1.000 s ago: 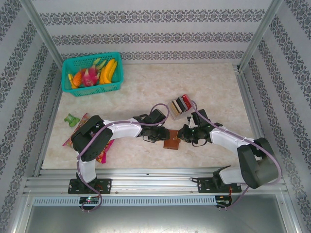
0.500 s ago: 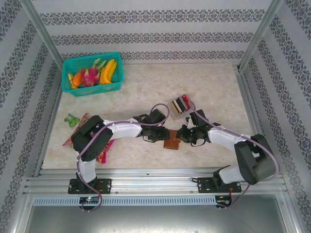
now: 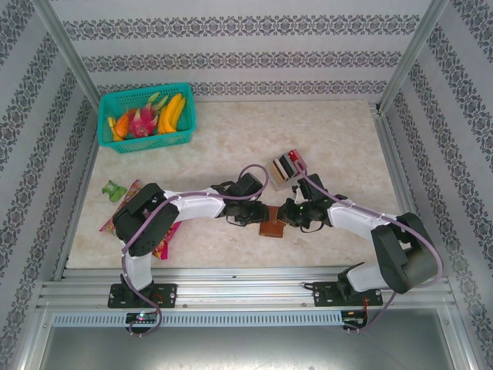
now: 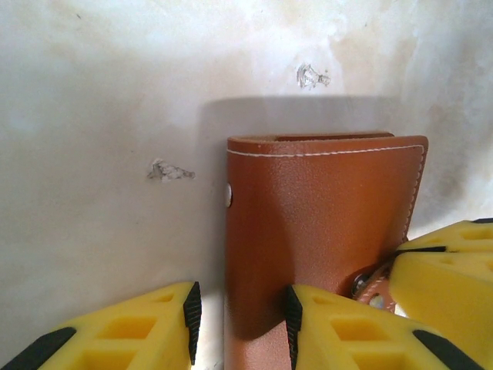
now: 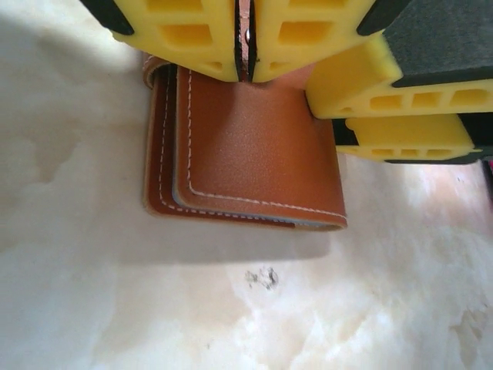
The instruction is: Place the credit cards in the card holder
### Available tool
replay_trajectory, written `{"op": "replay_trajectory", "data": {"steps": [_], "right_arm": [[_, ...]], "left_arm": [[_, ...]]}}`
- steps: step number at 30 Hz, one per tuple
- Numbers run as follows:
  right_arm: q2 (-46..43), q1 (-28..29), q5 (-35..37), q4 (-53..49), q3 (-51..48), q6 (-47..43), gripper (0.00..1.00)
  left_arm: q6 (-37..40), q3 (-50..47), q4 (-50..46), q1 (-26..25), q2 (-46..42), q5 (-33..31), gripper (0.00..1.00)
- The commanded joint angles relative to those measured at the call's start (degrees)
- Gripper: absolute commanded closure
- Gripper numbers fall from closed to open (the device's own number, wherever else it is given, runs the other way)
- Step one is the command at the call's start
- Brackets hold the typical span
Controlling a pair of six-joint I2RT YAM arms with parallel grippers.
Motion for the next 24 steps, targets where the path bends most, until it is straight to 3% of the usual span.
{"op": "replay_trajectory", "data": {"steps": [1, 13, 24], "right_arm": [[-4.4, 0.0, 4.2, -3.4, 0.6, -1.1, 0.84], [-4.5, -1.0, 1.9, -4.7, -1.8, -0.6, 0.84], [-0.6, -0.1, -0.2, -1.2, 0.5, 0.4, 0.85]], "left_arm": [[0.6, -1.0, -0.3, -1.1, 1.4, 1.1, 0.62], [3.1, -1.0, -0.7, -1.0, 0.0, 1.9, 0.56], [3.6, -1.0, -1.4, -1.1, 2.3, 3.6, 0.58]]}}
